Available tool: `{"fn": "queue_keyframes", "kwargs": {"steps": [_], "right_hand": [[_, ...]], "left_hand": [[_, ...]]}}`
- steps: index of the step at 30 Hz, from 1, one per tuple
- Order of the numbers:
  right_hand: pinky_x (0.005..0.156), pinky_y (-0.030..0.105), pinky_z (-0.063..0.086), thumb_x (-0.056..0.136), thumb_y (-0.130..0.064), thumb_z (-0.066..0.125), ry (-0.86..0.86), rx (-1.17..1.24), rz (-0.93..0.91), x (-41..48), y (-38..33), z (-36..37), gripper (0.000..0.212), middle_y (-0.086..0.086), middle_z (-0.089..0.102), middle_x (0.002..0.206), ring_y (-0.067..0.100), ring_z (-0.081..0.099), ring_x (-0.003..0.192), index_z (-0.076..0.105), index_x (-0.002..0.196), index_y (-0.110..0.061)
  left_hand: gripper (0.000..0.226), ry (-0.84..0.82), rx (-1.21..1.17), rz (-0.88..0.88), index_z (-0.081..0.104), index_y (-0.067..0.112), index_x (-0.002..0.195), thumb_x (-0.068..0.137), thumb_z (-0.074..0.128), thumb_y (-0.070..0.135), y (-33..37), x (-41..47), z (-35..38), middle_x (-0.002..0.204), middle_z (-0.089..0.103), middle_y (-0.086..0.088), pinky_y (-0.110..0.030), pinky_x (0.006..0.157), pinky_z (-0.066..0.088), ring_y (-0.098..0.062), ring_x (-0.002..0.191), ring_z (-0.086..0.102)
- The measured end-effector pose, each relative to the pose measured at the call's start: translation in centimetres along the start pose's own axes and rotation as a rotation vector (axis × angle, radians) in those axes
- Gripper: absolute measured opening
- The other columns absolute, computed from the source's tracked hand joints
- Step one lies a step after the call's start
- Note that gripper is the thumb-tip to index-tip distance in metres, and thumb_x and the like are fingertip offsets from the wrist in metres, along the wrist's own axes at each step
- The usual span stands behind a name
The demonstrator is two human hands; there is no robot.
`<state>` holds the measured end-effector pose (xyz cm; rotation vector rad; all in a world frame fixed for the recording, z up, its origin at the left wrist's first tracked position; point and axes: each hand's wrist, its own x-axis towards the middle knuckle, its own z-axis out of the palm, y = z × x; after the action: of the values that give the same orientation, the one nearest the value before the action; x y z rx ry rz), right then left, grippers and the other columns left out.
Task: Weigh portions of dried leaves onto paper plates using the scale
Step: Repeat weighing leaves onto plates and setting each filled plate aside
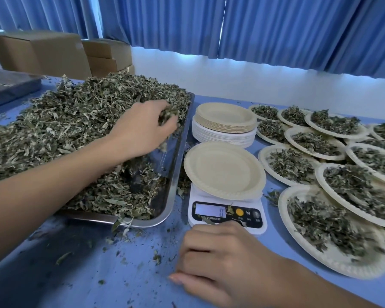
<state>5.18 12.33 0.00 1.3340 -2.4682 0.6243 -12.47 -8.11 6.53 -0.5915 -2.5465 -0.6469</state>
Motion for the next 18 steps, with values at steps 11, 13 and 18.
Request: {"fn": "queue_keyframes", "kwargs": {"steps": [11, 13, 18], "right_hand": [[0.06, 0.036, 0.042, 0.106, -0.037, 0.055, 0.004, -0.017, 0.026, -0.1, 0.0, 0.3, 0.035, -0.004, 0.058, 0.084, 0.013, 0.048, 0.074, 0.071, 0.08, -0.02], [0.061, 0.036, 0.042, 0.106, -0.037, 0.055, -0.005, -0.022, 0.027, -0.2, 0.0, 0.2, 0.035, -0.004, 0.059, 0.085, 0.013, 0.048, 0.075, 0.071, 0.08, -0.019], [0.062, 0.036, 0.043, 0.106, -0.038, 0.054, -0.026, -0.023, 0.04, -0.2, -0.2, 0.0, 0.037, -0.003, 0.06, 0.085, 0.014, 0.049, 0.075, 0.072, 0.081, -0.018]], "left_hand": [[0.024, -0.205, -0.326, 0.166, 0.06, 0.019, 0.081, 0.094, 0.063, 0.038, 10.2, 2.9, 4.7, 0.068, 0.055, 0.009, -0.025, 0.054, 0.036, -0.002, 0.058, 0.048], [0.024, -0.311, -0.291, 0.15, 0.066, 0.016, 0.085, 0.089, 0.069, 0.04, 10.4, 3.0, 5.2, 0.071, 0.058, 0.007, -0.028, 0.058, 0.04, -0.007, 0.064, 0.052], [0.021, -0.389, -0.375, 0.048, 0.072, 0.02, 0.078, 0.085, 0.075, 0.039, 8.5, 3.3, 3.5, 0.066, 0.065, 0.014, -0.021, 0.065, 0.047, 0.003, 0.06, 0.057]]}}
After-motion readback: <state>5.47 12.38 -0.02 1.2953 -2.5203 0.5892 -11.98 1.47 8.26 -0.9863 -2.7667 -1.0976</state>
